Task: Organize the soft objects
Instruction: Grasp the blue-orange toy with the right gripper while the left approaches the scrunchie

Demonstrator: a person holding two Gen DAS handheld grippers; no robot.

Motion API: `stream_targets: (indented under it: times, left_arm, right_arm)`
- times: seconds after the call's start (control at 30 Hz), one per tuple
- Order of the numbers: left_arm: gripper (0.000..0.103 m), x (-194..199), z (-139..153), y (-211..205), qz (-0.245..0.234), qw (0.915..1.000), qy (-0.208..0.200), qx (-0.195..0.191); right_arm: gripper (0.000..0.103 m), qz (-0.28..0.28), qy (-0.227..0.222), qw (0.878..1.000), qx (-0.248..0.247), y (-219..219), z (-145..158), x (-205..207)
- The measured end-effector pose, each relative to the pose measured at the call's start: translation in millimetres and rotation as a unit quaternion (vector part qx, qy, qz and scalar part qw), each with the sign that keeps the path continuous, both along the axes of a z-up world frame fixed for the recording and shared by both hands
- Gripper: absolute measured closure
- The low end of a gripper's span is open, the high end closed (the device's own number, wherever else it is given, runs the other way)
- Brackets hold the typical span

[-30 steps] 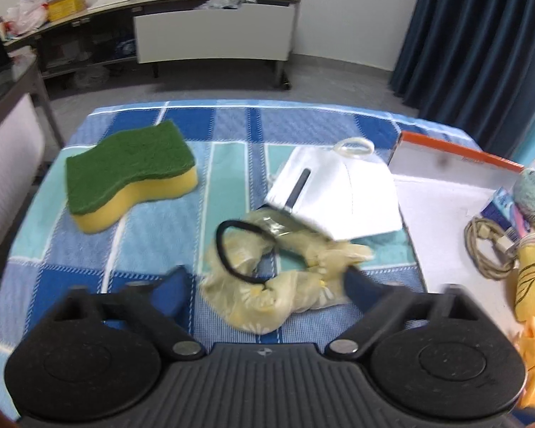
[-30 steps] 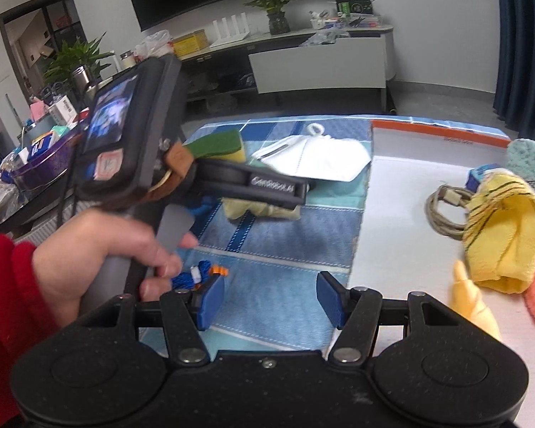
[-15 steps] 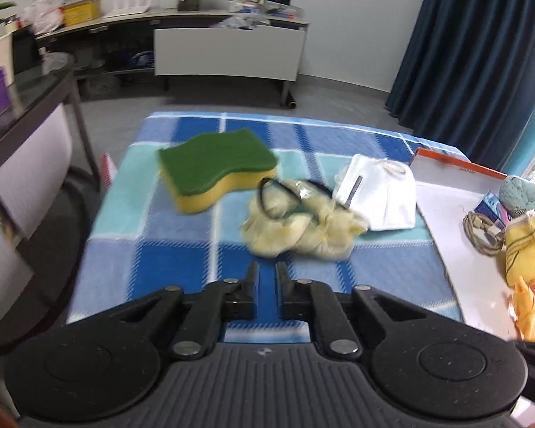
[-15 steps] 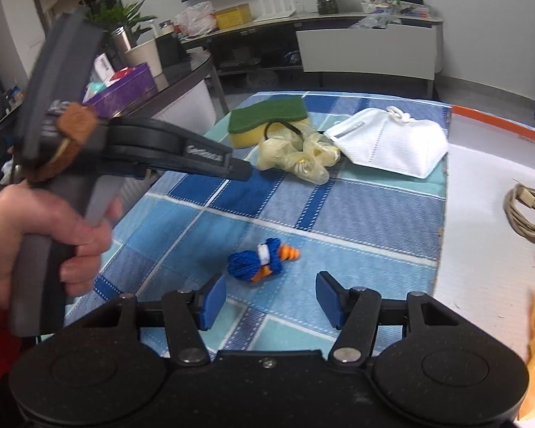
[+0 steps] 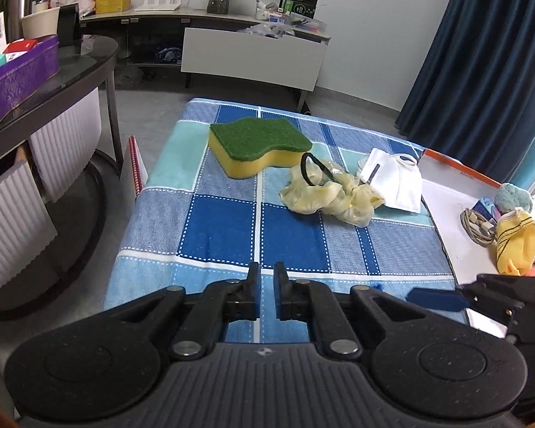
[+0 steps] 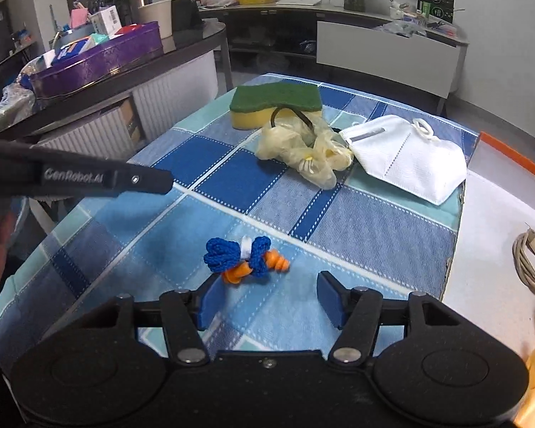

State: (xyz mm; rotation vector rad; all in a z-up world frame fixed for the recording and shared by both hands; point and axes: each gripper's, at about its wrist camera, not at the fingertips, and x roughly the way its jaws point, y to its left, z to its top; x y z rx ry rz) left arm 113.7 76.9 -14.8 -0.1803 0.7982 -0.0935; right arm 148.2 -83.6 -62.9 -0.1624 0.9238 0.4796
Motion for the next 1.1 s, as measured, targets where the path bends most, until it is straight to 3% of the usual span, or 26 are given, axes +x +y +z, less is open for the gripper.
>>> stream_targets:
  times: [0.3, 0.33, 0.37, 0.47, 1.1]
  left_arm:
    - [0.093, -3.6, -1.9, 6.2, 0.008, 0.9999, -0.003, -0.008]
    - [0.093, -4.0, -2.1, 6.5, 0.008, 0.9999, -0.005, -0.007]
    - [0.093, -4.2, -2.4, 6.9, 0.009, 0.9999, -0.005, -0.006]
    - [0.093, -4.8, -2.8, 7.4, 0.01, 0.9999, -0.003, -0.01]
    - [0.093, -38.1, 29.8, -14.6, -0.002, 0.9991, -0.042, 0.001]
  right_arm:
    - [0.03, -0.009, -0.014, 1.0, 0.004, 17.6, -5.7, 6.2]
    - [0.033, -0.011, -0.017, 1.0, 0.006, 17.2, -5.6, 5.4]
    - [0.05, -0.01, -0.018, 1.0, 0.011, 16.6, -4.8, 4.4]
    - [0.08, -0.005, -0.021, 1.0, 0.016, 17.2, -2.8, -0.1]
    - [0.082, -0.052, -0.062, 0.995, 0.057, -18.8, 52.4, -38.8]
